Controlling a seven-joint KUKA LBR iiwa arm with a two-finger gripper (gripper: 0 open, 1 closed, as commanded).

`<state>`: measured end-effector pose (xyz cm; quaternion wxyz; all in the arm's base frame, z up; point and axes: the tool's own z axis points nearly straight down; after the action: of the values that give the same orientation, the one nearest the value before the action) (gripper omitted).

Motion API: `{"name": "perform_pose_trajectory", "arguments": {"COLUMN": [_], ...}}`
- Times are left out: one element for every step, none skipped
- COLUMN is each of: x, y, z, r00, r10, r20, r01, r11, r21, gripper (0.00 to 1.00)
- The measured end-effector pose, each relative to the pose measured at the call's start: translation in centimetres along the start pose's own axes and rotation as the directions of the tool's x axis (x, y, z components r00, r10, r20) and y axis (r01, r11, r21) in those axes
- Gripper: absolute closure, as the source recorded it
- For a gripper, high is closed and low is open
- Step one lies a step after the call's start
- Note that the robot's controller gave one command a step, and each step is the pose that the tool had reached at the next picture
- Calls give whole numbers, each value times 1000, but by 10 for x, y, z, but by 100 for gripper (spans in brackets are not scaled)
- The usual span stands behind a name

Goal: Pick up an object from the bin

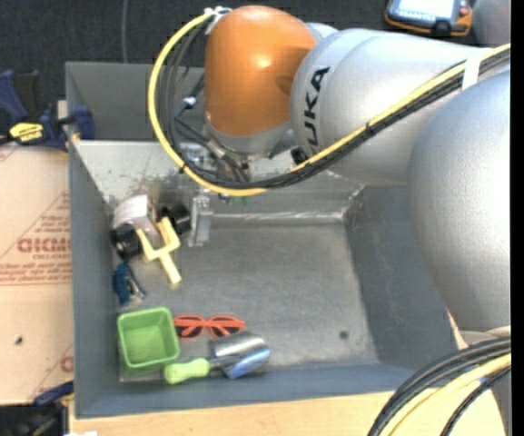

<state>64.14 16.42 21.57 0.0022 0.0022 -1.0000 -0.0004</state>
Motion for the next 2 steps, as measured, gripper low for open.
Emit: {"name": "perform_pose_trajectory", "arguments": {"x": [-1, 1], "y": [-1, 3], "z": [-6, 97], "r00": [1000, 963], "r10": [4, -268], "r20": [9, 10], "r01": [-4, 268], "r11": [1000, 963], "r21": [-2, 2], "gripper": [0, 0]}}
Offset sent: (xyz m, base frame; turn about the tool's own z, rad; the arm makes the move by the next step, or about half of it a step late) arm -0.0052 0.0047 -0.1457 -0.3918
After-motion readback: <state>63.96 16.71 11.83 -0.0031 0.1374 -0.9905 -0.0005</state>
